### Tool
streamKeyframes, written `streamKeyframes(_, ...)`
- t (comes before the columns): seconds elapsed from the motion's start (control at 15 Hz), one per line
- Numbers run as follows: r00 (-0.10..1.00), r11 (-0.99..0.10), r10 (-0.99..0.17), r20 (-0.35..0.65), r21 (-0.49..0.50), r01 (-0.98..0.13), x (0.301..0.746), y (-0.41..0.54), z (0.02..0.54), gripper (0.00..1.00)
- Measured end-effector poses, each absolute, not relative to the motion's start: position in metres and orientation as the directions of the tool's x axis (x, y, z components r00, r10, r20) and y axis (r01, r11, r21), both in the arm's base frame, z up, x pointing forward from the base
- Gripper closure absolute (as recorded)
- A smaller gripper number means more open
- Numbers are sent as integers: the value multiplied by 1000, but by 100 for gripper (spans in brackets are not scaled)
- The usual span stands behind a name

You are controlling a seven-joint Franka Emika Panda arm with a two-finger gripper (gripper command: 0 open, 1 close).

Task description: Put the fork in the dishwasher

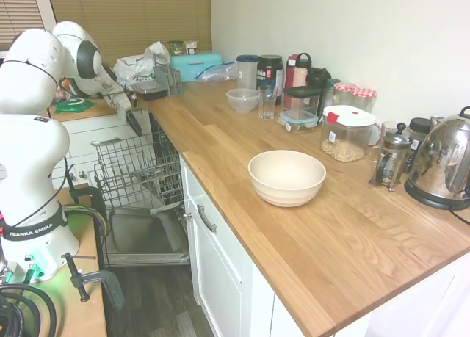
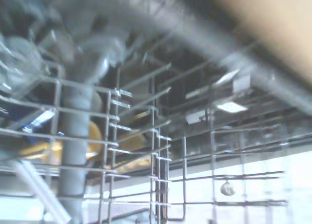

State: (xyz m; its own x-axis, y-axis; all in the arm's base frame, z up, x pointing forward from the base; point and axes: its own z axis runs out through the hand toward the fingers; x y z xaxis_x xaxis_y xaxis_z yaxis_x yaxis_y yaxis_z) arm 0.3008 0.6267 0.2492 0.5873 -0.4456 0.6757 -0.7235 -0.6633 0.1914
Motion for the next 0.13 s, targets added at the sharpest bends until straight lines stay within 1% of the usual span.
streamKeyframes(0.13, 574, -698, -487, 658, 100, -709, 269, 634, 325, 0)
